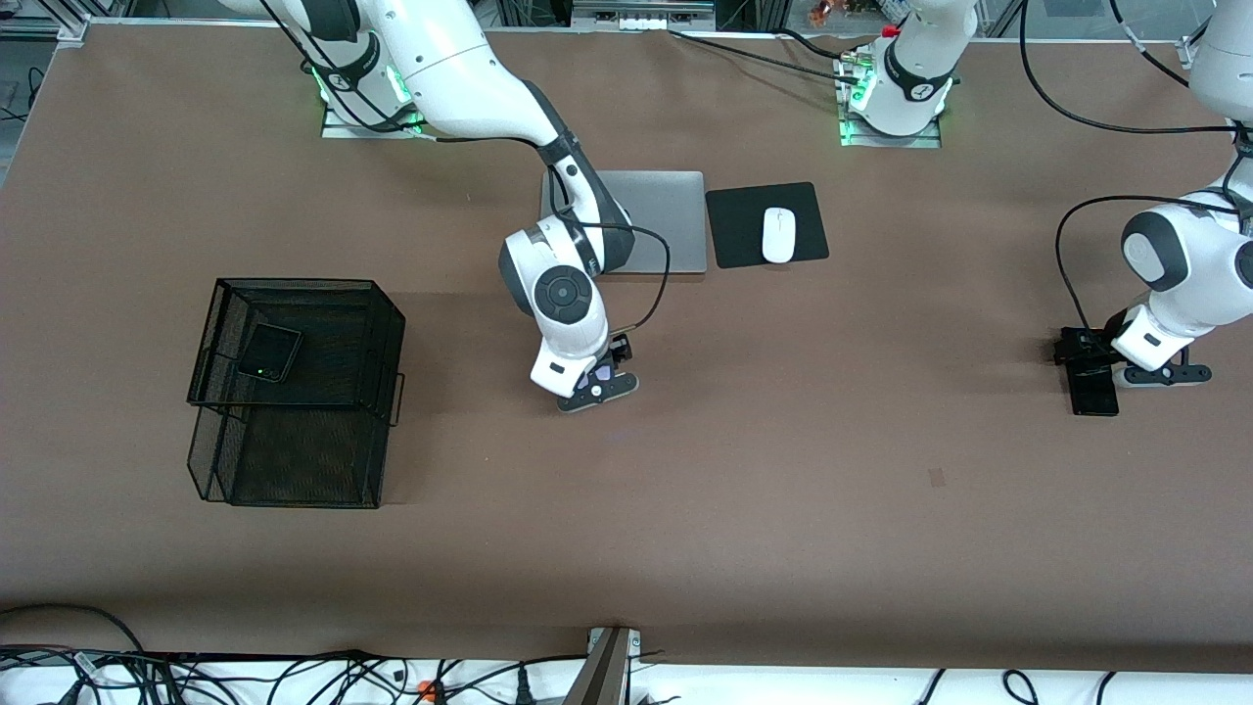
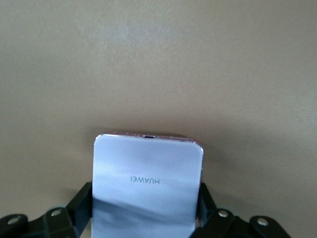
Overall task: Place phones with both arms
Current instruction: 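Place the white phone in the basket while the left gripper grasps the tall phone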
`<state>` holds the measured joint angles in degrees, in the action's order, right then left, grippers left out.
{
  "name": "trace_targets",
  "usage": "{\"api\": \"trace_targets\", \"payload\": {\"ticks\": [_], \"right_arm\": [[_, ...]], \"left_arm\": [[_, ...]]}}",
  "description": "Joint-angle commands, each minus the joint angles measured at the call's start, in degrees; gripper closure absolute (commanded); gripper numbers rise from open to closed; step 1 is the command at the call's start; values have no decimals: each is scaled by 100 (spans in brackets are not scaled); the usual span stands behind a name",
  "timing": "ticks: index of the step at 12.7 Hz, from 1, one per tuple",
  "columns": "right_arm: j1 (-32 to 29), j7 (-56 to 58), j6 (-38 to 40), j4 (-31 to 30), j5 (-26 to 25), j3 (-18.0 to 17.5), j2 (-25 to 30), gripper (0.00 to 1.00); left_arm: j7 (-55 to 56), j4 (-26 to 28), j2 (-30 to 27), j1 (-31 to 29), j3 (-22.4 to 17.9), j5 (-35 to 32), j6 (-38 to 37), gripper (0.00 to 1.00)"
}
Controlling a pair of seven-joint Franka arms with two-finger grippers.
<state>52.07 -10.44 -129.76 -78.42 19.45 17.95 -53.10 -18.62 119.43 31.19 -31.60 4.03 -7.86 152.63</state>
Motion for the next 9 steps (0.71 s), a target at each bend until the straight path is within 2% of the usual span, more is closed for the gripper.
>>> {"api": "trace_targets", "payload": {"ticks": [1, 3, 4, 5, 6, 8, 9], "right_arm": [[23, -212, 257, -121, 76, 452, 492, 100], [-4, -257, 836, -104, 103, 979, 1010, 100], [-4, -230, 1143, -104, 112, 1296, 1221, 100], [-4, -195, 1434, -104, 103, 1551, 1406, 100], [5, -117, 1750, -112, 85, 1823, 1556, 100], [5, 356, 2532, -139, 103, 2421, 1750, 100], [-4, 611, 2666, -191, 103, 2728, 1785, 100]], "left_arm": [[-116, -139, 133, -135, 80, 127, 74, 0], [-125, -157, 168, -144, 89, 127, 74, 0], [-125, -157, 168, -153, 89, 135, 74, 11], [-116, -157, 177, -197, 89, 135, 74, 34], [-116, -157, 177, -197, 89, 144, 74, 51], [-81, -166, 177, -224, 98, 257, 74, 72], [-72, -192, 177, -206, 98, 372, 74, 82]]}}
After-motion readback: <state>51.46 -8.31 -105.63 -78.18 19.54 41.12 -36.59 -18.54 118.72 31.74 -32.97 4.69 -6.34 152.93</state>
